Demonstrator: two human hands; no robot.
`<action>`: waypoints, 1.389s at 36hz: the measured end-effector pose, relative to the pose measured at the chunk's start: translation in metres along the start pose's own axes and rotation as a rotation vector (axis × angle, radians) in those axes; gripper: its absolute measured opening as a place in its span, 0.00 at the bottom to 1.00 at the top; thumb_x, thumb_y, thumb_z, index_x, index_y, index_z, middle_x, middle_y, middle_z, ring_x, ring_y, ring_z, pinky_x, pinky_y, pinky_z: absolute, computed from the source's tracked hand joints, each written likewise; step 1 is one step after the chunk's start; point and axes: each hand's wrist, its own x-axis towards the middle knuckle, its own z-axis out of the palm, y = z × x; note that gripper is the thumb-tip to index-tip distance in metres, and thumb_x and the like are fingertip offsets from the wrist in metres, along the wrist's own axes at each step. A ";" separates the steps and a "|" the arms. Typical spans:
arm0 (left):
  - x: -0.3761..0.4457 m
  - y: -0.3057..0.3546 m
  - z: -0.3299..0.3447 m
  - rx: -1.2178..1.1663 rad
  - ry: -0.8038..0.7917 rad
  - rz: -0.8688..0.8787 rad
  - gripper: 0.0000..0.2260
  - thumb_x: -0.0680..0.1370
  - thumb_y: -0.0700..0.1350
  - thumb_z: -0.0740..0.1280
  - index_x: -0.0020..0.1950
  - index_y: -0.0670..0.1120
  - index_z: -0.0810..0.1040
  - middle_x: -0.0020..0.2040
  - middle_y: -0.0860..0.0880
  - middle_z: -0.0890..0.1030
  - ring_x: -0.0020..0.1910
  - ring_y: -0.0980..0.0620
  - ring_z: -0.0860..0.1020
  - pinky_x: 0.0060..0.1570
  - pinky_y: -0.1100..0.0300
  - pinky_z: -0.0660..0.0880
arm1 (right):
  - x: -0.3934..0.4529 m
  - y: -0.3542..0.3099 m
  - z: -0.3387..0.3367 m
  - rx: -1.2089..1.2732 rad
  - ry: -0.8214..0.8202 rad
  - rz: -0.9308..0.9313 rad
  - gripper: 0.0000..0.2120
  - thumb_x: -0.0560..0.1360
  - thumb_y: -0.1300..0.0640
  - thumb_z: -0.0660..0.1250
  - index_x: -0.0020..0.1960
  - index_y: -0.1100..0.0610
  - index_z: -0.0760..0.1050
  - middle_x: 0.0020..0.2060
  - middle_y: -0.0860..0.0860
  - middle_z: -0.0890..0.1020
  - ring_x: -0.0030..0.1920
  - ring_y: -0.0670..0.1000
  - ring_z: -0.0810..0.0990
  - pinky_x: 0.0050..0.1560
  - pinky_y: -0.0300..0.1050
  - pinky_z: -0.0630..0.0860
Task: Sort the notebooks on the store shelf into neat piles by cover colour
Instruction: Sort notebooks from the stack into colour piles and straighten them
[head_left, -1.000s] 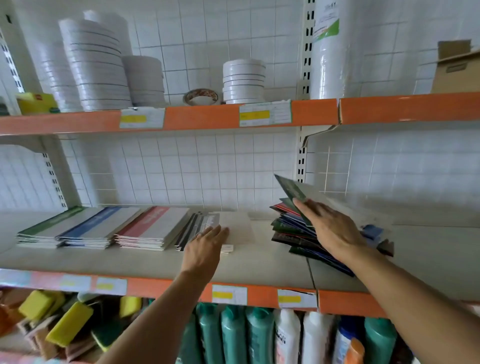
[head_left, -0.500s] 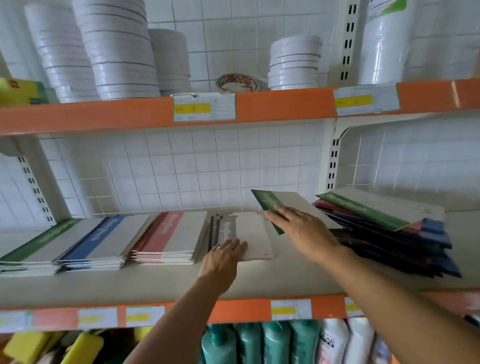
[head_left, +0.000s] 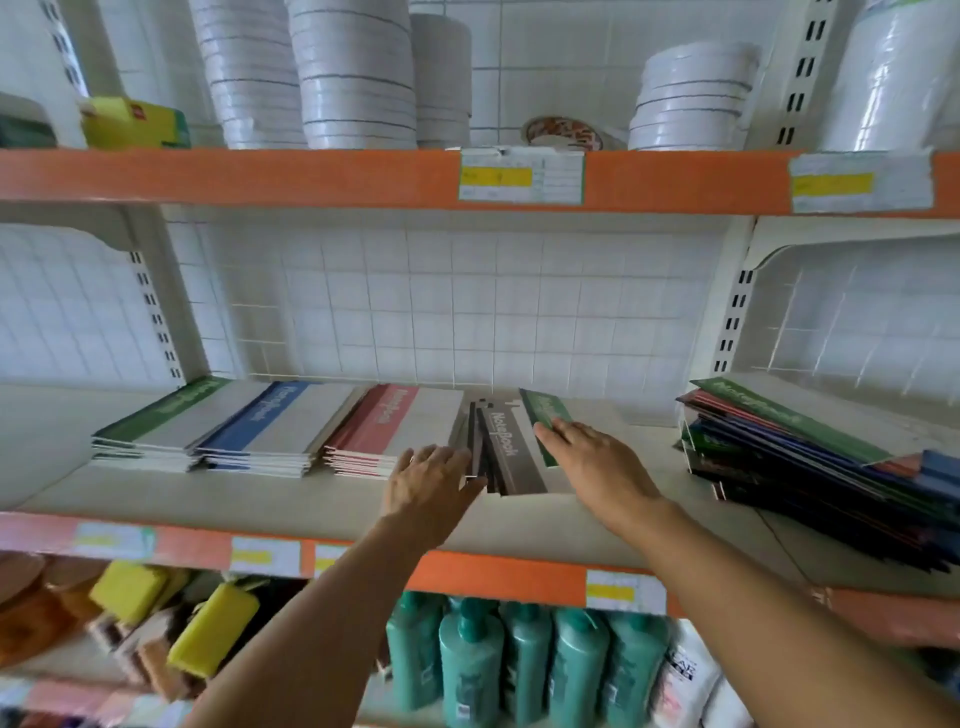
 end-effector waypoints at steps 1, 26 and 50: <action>-0.006 -0.007 -0.002 0.022 0.000 -0.018 0.21 0.81 0.60 0.51 0.70 0.52 0.68 0.70 0.53 0.70 0.70 0.52 0.66 0.70 0.54 0.58 | 0.001 -0.004 0.001 0.011 0.001 -0.013 0.38 0.75 0.74 0.56 0.79 0.53 0.47 0.77 0.56 0.53 0.75 0.54 0.57 0.71 0.46 0.63; -0.131 -0.270 -0.056 0.145 -0.027 -0.360 0.21 0.82 0.59 0.51 0.71 0.53 0.67 0.72 0.53 0.68 0.71 0.51 0.65 0.68 0.57 0.59 | 0.106 -0.245 -0.014 -0.006 0.113 -0.166 0.28 0.77 0.67 0.56 0.76 0.56 0.55 0.75 0.54 0.61 0.72 0.53 0.65 0.66 0.46 0.68; -0.089 -0.477 -0.060 0.112 0.019 -0.324 0.21 0.82 0.60 0.50 0.69 0.52 0.71 0.67 0.53 0.73 0.67 0.51 0.70 0.65 0.56 0.63 | 0.261 -0.441 -0.022 0.043 0.149 -0.210 0.26 0.75 0.71 0.58 0.71 0.60 0.59 0.69 0.59 0.67 0.66 0.57 0.71 0.57 0.49 0.74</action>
